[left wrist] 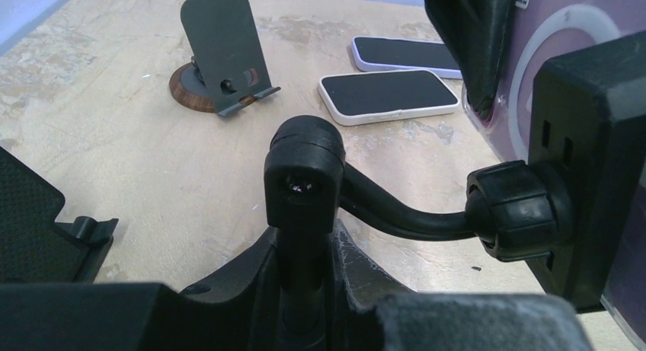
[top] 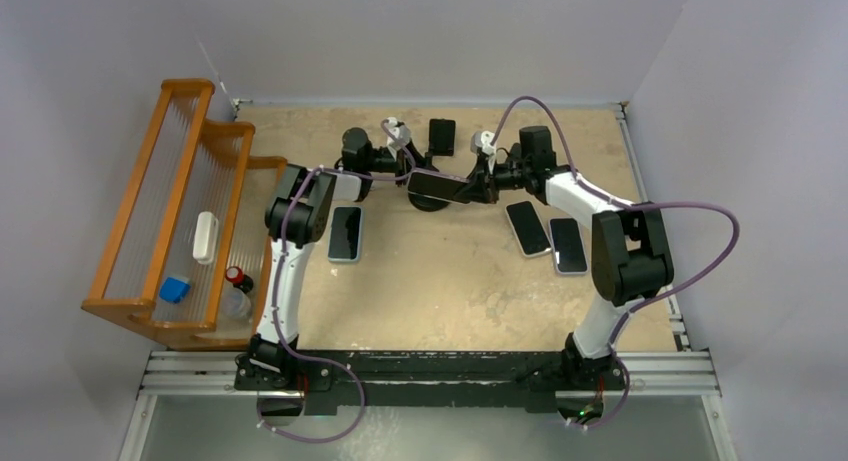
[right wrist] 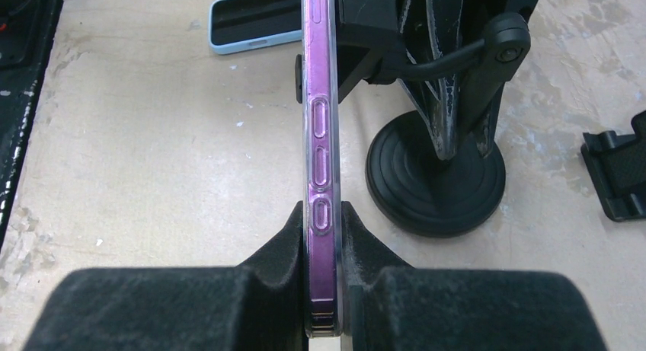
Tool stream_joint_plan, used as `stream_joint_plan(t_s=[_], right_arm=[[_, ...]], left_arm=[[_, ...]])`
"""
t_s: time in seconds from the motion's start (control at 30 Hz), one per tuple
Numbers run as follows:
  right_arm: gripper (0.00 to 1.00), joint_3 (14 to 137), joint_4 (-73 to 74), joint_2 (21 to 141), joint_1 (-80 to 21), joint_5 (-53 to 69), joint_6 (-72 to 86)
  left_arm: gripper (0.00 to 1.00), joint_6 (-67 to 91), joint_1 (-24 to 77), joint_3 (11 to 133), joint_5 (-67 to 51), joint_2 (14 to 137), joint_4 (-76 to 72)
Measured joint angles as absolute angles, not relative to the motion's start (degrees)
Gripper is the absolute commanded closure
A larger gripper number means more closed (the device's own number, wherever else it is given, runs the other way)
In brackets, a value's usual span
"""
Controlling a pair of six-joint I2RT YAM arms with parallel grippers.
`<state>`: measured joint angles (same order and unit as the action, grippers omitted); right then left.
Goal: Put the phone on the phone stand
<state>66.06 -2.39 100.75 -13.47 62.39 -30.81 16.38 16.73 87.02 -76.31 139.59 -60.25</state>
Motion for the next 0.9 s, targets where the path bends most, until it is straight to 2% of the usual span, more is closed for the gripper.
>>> stream_joint_plan(t_s=[0.47,0.9], right_arm=[[1.00,67.7,0.6,102.4,-12.2,65.6,-33.8],[1.00,67.7,1.3,102.4,-10.4,65.5,-33.7]], left_arm=[[1.00,31.5,15.5,87.1,-78.1,143.2,-78.8],[1.00,34.9,13.8,88.0,-77.6,144.6,-81.9]])
